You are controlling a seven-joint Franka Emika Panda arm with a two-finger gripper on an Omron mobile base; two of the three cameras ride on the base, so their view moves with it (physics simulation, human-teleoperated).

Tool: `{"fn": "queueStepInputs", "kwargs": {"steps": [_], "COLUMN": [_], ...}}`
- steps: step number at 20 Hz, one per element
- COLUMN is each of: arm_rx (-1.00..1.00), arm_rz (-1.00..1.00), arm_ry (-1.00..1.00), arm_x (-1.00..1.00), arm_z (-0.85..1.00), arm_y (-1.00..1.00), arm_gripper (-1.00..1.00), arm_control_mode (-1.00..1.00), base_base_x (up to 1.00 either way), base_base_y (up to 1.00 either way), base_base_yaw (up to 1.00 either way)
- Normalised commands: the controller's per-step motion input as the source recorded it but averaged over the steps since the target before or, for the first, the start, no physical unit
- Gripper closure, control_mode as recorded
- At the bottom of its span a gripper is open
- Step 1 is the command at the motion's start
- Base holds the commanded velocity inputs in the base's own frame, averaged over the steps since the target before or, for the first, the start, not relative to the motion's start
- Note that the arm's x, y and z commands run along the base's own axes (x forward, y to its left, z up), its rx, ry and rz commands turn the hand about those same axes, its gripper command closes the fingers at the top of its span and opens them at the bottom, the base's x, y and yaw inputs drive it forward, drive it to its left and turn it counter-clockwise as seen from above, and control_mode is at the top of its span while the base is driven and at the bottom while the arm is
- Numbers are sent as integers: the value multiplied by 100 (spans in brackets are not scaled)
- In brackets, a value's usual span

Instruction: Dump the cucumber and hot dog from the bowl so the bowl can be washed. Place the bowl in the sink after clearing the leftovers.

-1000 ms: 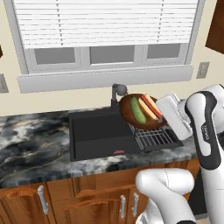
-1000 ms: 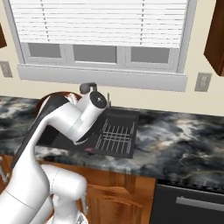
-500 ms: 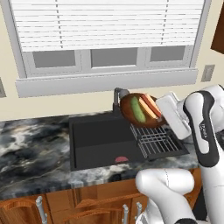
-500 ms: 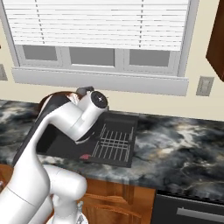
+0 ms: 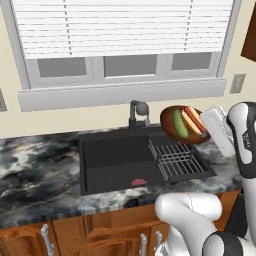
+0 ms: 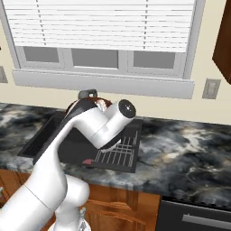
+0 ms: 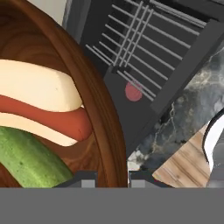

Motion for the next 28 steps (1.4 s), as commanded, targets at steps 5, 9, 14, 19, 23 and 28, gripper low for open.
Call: {"fn": "queueStepInputs", "kwargs": {"steps": [5,9,14,19,23,28], "arm_rx": [-14,-14,-12,-22,-23,-16], "arm_rz": [-9,-6,0,0,0,0], "arm_ry": [7,11,10,11,7,10], "arm_x": [31,27,9,40,38,-4], "arm_z": [-29,-48,-55,-46,-32,-33], "arm_y": [-65,-72,-46,-2,-24,-36], "arm_gripper": [100,100,100,100,100,100], "arm_control_mode": [-100,-100,-100,-100,-100,-100], "base_base_x": [0,0,0,0,0,0], "base_base_y": [0,0,0,0,0,0], "base_base_yaw": [0,0,0,0,0,0]}}
